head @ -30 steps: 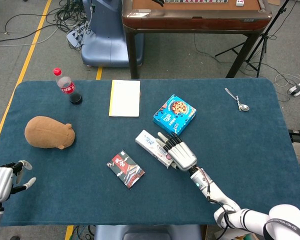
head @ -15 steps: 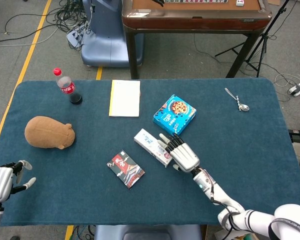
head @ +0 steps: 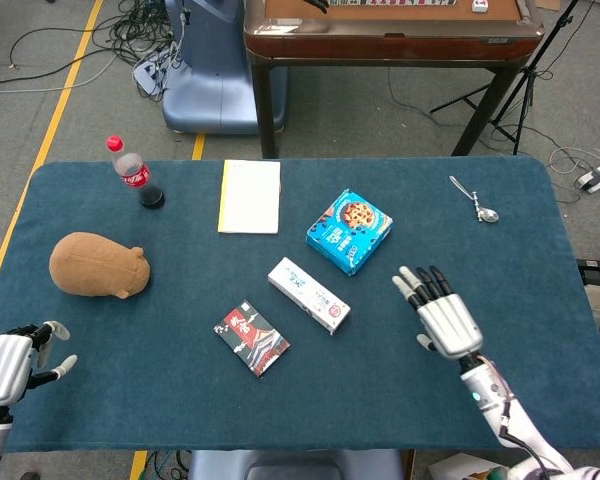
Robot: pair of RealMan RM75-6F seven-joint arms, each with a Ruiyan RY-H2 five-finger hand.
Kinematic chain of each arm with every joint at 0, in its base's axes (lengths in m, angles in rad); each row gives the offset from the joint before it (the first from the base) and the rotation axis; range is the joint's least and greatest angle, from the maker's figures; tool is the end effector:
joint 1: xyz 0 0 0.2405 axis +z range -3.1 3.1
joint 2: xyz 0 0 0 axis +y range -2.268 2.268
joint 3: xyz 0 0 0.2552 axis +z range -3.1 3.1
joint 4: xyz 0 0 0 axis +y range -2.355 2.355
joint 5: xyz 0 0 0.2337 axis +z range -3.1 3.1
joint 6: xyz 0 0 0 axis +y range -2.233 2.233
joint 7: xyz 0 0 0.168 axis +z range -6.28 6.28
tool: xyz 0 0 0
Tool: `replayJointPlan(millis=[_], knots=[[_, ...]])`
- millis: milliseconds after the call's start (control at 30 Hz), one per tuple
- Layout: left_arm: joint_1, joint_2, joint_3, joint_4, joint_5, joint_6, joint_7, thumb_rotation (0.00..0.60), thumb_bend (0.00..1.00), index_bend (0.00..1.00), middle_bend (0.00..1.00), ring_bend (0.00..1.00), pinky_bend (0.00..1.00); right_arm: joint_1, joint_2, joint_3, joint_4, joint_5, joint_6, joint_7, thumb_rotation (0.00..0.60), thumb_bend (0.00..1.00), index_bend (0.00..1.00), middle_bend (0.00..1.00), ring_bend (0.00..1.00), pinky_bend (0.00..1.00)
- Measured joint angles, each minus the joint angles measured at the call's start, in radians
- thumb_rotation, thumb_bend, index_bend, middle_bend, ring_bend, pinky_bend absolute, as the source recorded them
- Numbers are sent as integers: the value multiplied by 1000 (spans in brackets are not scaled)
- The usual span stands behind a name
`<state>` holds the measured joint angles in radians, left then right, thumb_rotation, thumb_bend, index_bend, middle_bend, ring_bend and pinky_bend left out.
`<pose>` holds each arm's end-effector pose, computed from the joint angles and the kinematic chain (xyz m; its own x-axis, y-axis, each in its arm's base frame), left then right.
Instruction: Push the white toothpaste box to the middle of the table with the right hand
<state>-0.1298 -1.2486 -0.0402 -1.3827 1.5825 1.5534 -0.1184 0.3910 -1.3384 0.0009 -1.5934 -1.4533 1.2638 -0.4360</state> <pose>-0.3278 0.2215 0.1205 0.3760 -0.0707 0.9239 0.9154 -0.1263 -0.3822 -0.2406 -0.2715 0.0251 0.6389 -0.0836 0.7647 -0.7423 -0.3278 0.5844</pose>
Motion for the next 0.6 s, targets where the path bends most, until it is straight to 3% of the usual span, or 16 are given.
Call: replayJointPlan(millis=[133, 367, 600], knots=[[1, -7, 4, -31, 5, 4, 21, 600, 179, 528, 825, 618, 642, -79, 85, -25, -60, 12, 88, -13, 600, 0, 136, 172, 7, 65], [8, -13, 20, -7, 48, 40, 9, 600, 178, 528, 817, 613, 642, -219, 181, -72, -115, 25, 213, 31, 600, 0, 185, 177, 20, 65], [7, -14, 28, -18, 58, 35, 25, 600, 178, 527, 816, 612, 642, -248, 206, -69, -132, 11, 236, 64, 600, 0, 192, 179, 28, 65]])
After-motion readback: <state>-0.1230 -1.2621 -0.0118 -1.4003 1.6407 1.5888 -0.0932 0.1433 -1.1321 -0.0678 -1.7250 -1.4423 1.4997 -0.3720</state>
